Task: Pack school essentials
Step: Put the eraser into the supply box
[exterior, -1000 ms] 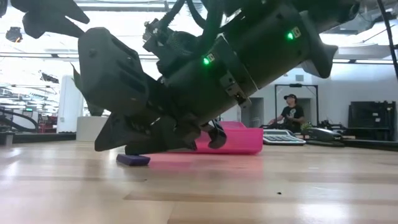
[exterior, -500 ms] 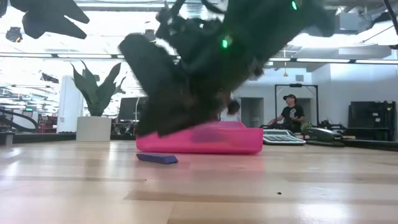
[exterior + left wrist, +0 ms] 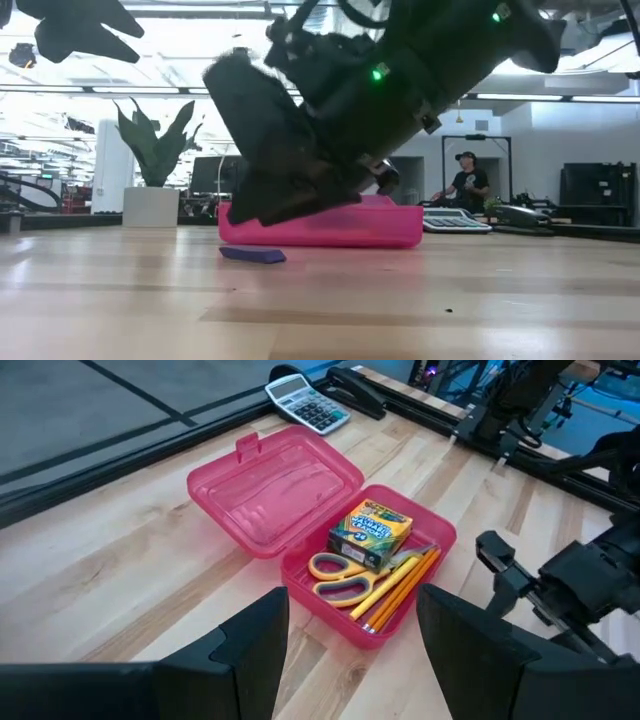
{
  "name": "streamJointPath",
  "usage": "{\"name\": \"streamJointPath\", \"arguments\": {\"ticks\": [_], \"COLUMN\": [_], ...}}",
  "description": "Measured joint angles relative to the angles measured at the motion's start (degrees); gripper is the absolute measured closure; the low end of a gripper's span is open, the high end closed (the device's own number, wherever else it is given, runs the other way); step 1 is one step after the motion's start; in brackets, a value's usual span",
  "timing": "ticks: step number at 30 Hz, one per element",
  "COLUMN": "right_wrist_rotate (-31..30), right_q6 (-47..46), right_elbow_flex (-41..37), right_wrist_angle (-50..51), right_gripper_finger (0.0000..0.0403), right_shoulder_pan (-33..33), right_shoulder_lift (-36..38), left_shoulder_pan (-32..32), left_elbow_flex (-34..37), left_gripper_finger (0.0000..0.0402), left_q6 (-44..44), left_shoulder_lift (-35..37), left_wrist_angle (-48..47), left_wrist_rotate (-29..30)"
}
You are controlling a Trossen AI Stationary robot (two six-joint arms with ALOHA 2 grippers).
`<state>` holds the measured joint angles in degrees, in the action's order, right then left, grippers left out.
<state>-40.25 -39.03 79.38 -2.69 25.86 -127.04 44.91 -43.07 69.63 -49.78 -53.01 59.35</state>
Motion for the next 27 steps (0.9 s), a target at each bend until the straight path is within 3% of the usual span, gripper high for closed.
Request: {"name": "streamJointPath", "arguments": {"ticks": [7, 16, 27], "right_wrist_rotate": [-0.4, -1.8, -2.0], "right_q6": [-1.5, -7.1, -7.3], "right_elbow_flex": [-4.1, -3.7, -3.5], "right_wrist_angle": [-6.6, -12.5, -8.8], "right_gripper_finger": [0.0230, 0.0234, 0.0350], "right_shoulder_pan": [0.3, 0.2, 1.1], "right_shoulder_lift": [-1.6, -7.1, -7.2], "left_shoulder_pan": [0.0, 0.0, 0.0], "left_elbow_flex": [0.0, 0.0, 0.0], "left_gripper_finger": [0.0193, 0.0193, 0.0193], "left_q6": [0.0, 0.1, 0.6], "left_shoulder_lift": [0.0, 0.0, 0.0], "left_wrist_angle": [0.0, 0.0, 0.0], "left_wrist_rotate": [0.0, -0.1, -0.2]}}
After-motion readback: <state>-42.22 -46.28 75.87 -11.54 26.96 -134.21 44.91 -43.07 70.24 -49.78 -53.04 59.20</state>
